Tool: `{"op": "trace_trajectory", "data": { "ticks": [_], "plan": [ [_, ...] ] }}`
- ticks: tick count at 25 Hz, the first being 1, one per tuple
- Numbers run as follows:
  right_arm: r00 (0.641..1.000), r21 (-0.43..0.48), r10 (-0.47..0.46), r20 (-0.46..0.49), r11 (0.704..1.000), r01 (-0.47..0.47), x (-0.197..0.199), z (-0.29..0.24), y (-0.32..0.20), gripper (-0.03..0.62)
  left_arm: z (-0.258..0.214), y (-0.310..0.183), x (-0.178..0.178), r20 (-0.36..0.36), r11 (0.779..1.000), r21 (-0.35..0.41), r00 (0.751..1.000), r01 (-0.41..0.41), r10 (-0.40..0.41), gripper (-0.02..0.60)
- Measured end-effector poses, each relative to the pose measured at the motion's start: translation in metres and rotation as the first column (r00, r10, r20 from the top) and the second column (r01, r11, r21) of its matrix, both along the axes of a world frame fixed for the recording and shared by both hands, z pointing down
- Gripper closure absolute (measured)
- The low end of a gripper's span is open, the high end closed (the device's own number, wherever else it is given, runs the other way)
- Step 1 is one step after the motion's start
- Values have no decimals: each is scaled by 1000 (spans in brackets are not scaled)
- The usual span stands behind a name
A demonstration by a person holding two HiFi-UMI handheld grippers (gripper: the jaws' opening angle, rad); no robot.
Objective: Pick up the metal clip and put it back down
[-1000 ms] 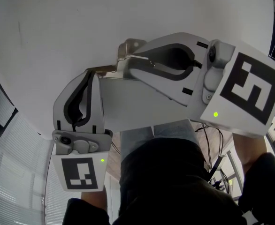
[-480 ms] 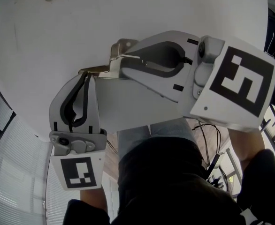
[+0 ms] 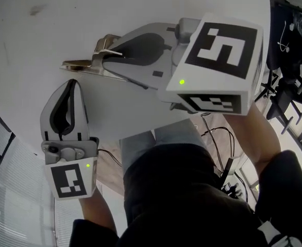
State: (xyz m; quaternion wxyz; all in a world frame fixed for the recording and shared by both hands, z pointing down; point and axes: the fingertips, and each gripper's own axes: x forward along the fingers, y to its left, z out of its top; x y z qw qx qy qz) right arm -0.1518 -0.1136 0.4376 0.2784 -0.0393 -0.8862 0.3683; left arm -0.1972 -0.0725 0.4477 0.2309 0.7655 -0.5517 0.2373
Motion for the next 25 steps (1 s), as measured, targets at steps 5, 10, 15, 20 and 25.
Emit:
{"op": "trace_trajectory", "data": {
  "ticks": [5,10,15,20,25],
  "plan": [
    [999,0,38,1,999,-38,1,-3,-2,556,-2,3,7,16,998,32,998,-60,59,558],
    [997,3,80,5,997,-80,2,-9,-4,557,-6,10,11,-14,991,67,993,-117,119,558],
    [993,17,120,18,993,-120,2,-14,-7,557,-4,13,14,-7,979,81,982,-185,186,558],
    [987,34,158,34,987,-159,6,-27,-8,557,3,16,17,24,973,40,974,-227,226,558],
    [981,53,188,59,980,-191,10,-46,-10,557,-15,12,16,16,983,55,984,-176,176,558]
  ]
}}
